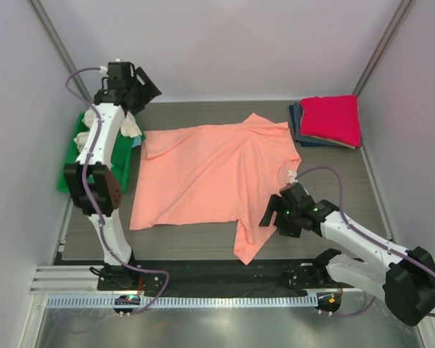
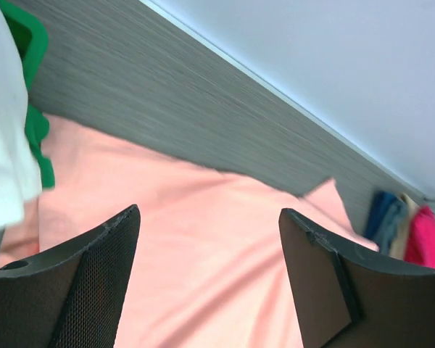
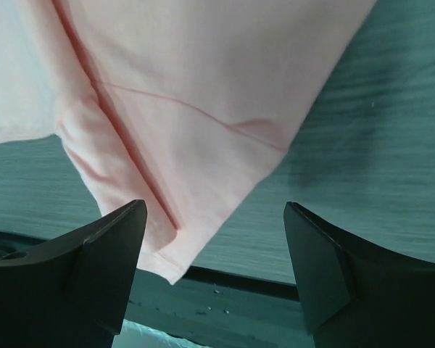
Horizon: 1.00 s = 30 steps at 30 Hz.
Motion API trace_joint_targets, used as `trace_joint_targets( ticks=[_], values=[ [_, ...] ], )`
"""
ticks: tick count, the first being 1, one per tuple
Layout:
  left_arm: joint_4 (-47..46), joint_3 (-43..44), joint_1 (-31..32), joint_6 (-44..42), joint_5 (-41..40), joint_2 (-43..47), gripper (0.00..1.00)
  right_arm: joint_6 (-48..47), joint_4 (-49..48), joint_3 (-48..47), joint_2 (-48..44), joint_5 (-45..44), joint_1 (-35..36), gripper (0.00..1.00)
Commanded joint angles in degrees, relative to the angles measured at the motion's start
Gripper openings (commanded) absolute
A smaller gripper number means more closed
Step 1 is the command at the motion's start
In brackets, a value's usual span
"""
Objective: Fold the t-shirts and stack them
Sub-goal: Flatten the tshirt out
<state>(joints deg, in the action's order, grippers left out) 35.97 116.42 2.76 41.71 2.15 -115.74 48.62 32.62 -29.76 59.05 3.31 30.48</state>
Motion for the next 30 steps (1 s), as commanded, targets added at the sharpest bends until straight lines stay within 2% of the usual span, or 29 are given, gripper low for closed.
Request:
trace_joint_targets(
  ticks=[1,2,6,10,13,15,17,18,22,25,27,28,29,30],
  values=[
    [-0.11,-7.68,-0.04,2.05,3.9,8.32,0.78,7.19,1.31,4.08,-3.58,-2.78,2.91,0.82],
    [-0.11,-10.57,-0.04,2.06,4.17,10.34,0.78,7.45,0.43,4.7,-3.59,-2.87,2.92,0.81],
    [-0.28,-25.41,0.14,1.36,4.61,22.8,0.78,8.24,-4.57,5.59,0.71,-0.51,3.71,0.65],
    [1.64,-34.3,0.22,-1.1,3.74,32.21,0.78,11.49,-6.87,4.18,4.23,-2.95,11.34,0.59],
    [4.72,-40.54,0.22,-3.21,2.24,38.89,0.78,12.37,-9.14,4.88,6.95,-5.07,13.73,0.49],
    [5.34,-44.07,0.22,-3.57,1.8,42.77,0.78,12.55,-10.29,5.85,7.48,-6.47,13.73,0.3],
    [5.78,-49.15,0.22,-3.92,1.63,48.12,0.79,12.2,-9.86,6.11,7.14,-8.57,13.73,0.05],
    [5.96,-50.66,0.22,-4.01,1.45,49.63,0.79,12.46,-8.99,5.94,6.35,-11.19,13.64,0.01],
    [10.69,-53.93,0.22,-5.06,-0.57,54.83,0.8,14.66,3.56,2.26,-2.33,-22.8,11.45,0.01],
    [14.2,-54.46,0.22,-5.33,-1.71,56.94,0.8,15.45,17.25,-2.04,-12.35,-30.44,6.81,0.01],
    [15.18,-55.33,0.22,-5.15,-3.47,58.34,0.8,14.14,19.75,-3.02,-17.37,-31.0,4.25,0.02],
    [15.88,-55.77,0.22,-4.8,-2.78,58.7,0.81,13.26,19.67,-2.94,-18.08,-28.65,2.93,0.15],
    [16.06,-56.3,0.22,-4.36,-2.51,59.31,0.81,12.56,19.76,-3.02,-17.74,-27.93,1.87,0.47],
    [16.24,-57.61,0.22,-4.01,-2.42,60.19,0.8,13.07,20.11,-3.29,-17.3,-27.75,1.86,0.6]
  ],
)
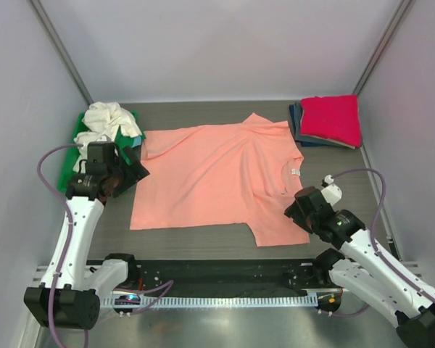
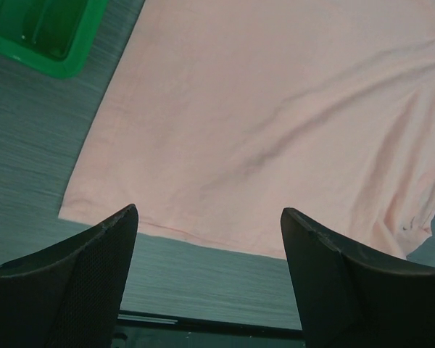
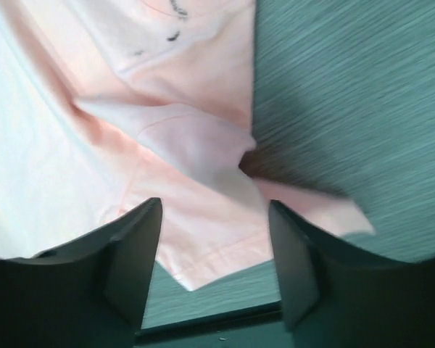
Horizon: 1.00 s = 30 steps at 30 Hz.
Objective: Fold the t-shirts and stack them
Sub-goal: Flatten the tshirt out, then fold the tshirt
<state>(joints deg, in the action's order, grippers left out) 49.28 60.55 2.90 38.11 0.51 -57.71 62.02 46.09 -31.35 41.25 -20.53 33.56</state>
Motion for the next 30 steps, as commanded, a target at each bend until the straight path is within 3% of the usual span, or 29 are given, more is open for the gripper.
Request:
trace_joint_targets(
  ticks=[1,2,4,9,13,19,22,25,26,30],
  values=[
    [3.54,-2.45,0.01,-0.14,-0.78,2.6,0.8,0.12,7.95,-2.39,1.02,-3.55,-1.22,0.7],
    [3.89,-3.42,0.09,0.12,-0.86,3.13,0.8,-0.05,7.97,-2.48,1.46,-3.2,-1.22,0.9],
    [4.77,-6.57,0.09,0.91,-0.95,4.97,0.8,-1.81,6.92,-2.57,3.12,-1.19,-1.22,1.0],
    [6.17,-10.82,2.63,4.51,-5.51,8.4,0.79,0.81,3.05,0.85,5.77,7.34,3.94,1.0],
    [6.71,-13.0,4.22,10.56,-7.63,10.86,0.79,6.35,0.24,5.24,6.73,8.58,9.85,1.0],
    [3.91,-18.8,9.05,17.25,-11.24,10.25,0.79,5.13,-2.93,6.13,11.56,6.05,10.65,0.98],
    [1.97,-21.35,9.93,18.93,-13.51,9.03,0.78,4.52,-4.15,5.51,13.94,2.53,10.56,0.92],
    [-0.58,-23.98,10.02,20.6,-15.71,8.58,0.79,4.95,-7.48,6.91,14.73,1.64,10.56,0.76],
    [-1.72,-24.95,10.02,20.78,-15.89,8.5,0.79,4.87,-7.59,6.75,14.73,0.77,10.56,0.66],
    [-8.39,-31.28,10.02,22.01,-17.12,6.48,0.77,3.55,-8.99,5.96,14.82,-0.91,9.16,0.47]
  ],
)
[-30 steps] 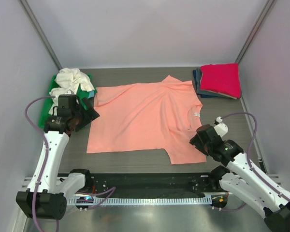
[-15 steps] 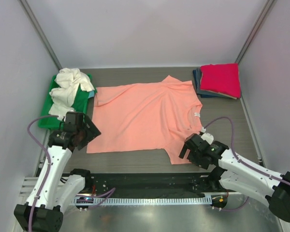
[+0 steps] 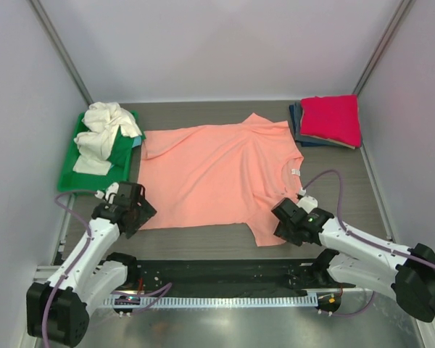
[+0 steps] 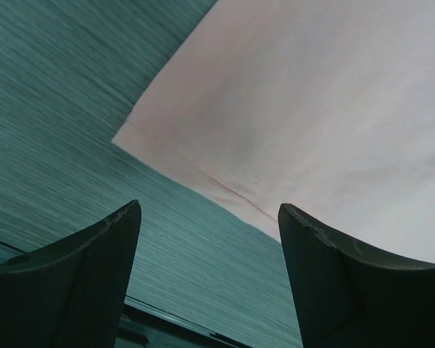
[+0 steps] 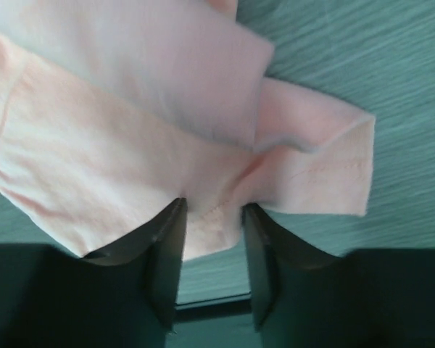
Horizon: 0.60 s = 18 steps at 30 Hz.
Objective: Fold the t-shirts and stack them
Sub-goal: Fold the tshirt
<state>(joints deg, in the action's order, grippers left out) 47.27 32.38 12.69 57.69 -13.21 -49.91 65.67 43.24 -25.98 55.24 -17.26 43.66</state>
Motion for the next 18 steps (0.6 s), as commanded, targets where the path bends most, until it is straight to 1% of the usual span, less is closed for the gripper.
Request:
trace_joint_targets(
  ticks=[1,2,4,5,9,11,14,15,18],
  values=[
    [-6.74,-3.9,0.23,2.69,-3.75,-1.68,0.77,-1.41,-6.42,0.05,1.79,-4.1,-1.38,0.4],
    [-7.1,-5.04,0.14,2.86,-4.01,-2.03,0.77,-2.2,-6.42,-0.21,2.23,-3.93,-1.64,0.23],
    [-7.01,-5.31,0.23,3.3,-5.33,-1.77,0.77,-3.18,-6.5,-0.39,3.11,-3.93,-2.17,0.05],
    [-6.66,-5.48,0.23,3.48,-5.94,-0.99,0.77,-3.87,-6.51,-0.3,3.12,-3.93,-2.26,0.01],
    [-3.15,-5.13,0.23,5.85,-10.77,2.17,0.75,-4.85,-6.42,0.22,0.57,-4.28,-2.44,0.01],
    [-2.97,-5.4,0.23,6.99,-12.45,3.06,0.73,-5.89,-6.42,-0.04,-0.31,-4.1,-3.05,0.01],
    [-3.67,-6.19,0.23,7.78,-13.76,2.8,0.73,-7.13,-6.42,-0.92,-0.05,-3.31,-3.67,0.01],
    [-4.28,-6.19,0.23,7.87,-13.86,2.37,0.7,-7.66,-6.33,-1.18,0.3,-2.96,-3.76,0.01],
    [-5.43,-6.1,0.23,9.18,-14.73,0.17,0.69,-8.62,-6.59,-1.79,0.39,-2.26,-4.11,0.01]
  ],
)
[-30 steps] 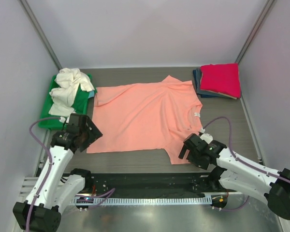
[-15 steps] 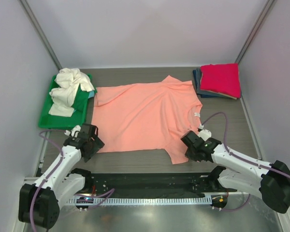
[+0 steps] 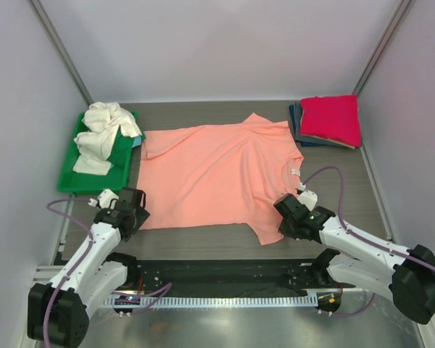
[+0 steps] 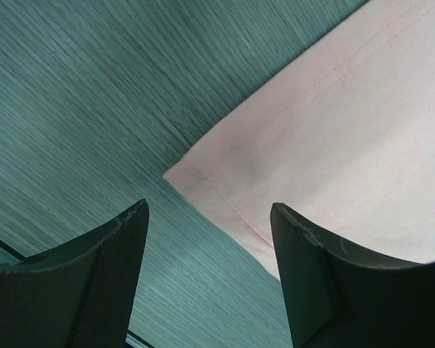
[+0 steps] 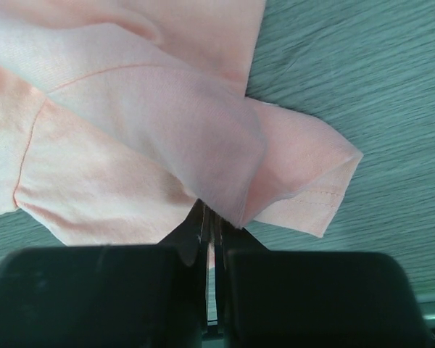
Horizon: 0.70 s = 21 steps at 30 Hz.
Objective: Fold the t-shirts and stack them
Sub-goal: Fold the tshirt
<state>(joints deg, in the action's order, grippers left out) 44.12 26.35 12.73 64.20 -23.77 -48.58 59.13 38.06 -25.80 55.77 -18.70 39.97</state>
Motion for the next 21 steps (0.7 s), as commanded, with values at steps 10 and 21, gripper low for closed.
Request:
trace_joint_targets(
  ticks=[10,21],
  values=[
    [-11.68,-1.04,-0.16,4.26,-0.23,-14.43,0.51,-3.41,0.52,-2.85,-4.69,1.04,-2.96,0.01],
    [-9.76,0.36,-0.51,0.57,7.24,-5.15,0.0,0.27,15.52,-9.87,-17.79,-3.18,-3.23,0.01]
  ],
)
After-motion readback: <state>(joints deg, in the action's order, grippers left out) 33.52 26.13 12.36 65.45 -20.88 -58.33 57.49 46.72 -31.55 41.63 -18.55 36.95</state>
